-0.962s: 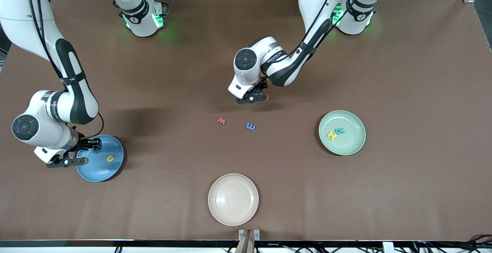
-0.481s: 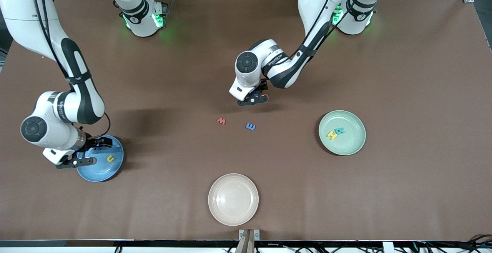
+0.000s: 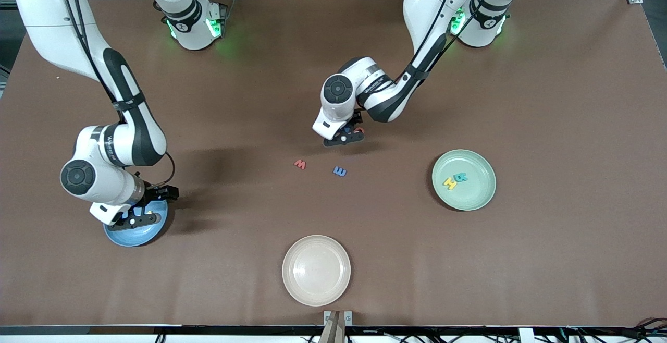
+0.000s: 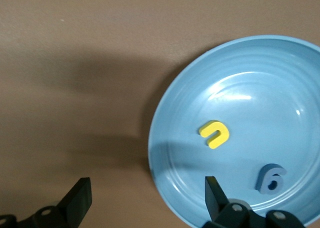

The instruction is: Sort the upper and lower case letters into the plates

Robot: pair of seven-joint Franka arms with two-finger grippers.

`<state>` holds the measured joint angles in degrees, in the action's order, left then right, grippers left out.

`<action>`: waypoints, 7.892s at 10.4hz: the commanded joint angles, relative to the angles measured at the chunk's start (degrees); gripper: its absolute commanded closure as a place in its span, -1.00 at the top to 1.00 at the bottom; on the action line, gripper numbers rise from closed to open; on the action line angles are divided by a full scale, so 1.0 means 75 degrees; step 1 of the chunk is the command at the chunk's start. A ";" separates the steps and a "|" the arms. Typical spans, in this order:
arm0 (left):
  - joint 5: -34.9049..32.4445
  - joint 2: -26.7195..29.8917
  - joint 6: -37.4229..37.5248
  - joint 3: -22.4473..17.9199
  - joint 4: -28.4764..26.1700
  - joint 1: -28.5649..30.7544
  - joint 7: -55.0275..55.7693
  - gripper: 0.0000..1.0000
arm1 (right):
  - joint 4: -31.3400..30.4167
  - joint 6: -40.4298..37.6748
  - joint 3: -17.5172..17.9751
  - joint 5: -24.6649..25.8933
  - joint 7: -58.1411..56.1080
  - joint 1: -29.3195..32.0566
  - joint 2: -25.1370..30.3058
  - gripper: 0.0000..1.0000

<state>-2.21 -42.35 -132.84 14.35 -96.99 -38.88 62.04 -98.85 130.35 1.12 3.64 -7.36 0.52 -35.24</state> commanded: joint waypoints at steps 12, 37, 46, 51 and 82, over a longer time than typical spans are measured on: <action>0.0177 0.0057 -0.0956 -0.0026 -0.0509 0.0039 0.0281 0.33 | 0.0043 -0.0411 0.0062 -0.0110 0.1603 -0.0549 0.0163 1.00; 0.0095 0.1181 0.2442 -0.0003 0.0194 0.3115 -0.2982 -0.88 | 0.1411 -0.0060 0.0109 -0.0415 0.1781 -0.3193 -0.0502 1.00; -0.0186 0.0901 0.1869 -0.0026 -0.0333 0.5300 -0.4767 -0.77 | 0.3381 0.0409 0.0097 -0.0403 -0.0026 -0.5740 -0.2448 1.00; -0.0490 0.0842 0.1845 -0.0014 -0.0321 0.5617 -0.5073 -0.43 | 0.3641 0.0362 0.0086 -0.0403 -0.0680 -0.5694 -0.2754 1.00; 0.0189 0.0573 0.0135 0.1415 -0.0532 0.2572 0.2072 1.00 | 0.3257 -0.2310 -0.2632 -0.0320 0.0887 -0.3740 -0.1395 -1.00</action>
<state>-2.07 -37.60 -129.83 25.35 -100.50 -16.85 73.44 -70.42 113.21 -16.40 1.82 -3.53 -28.81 -46.88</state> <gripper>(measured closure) 0.000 0.727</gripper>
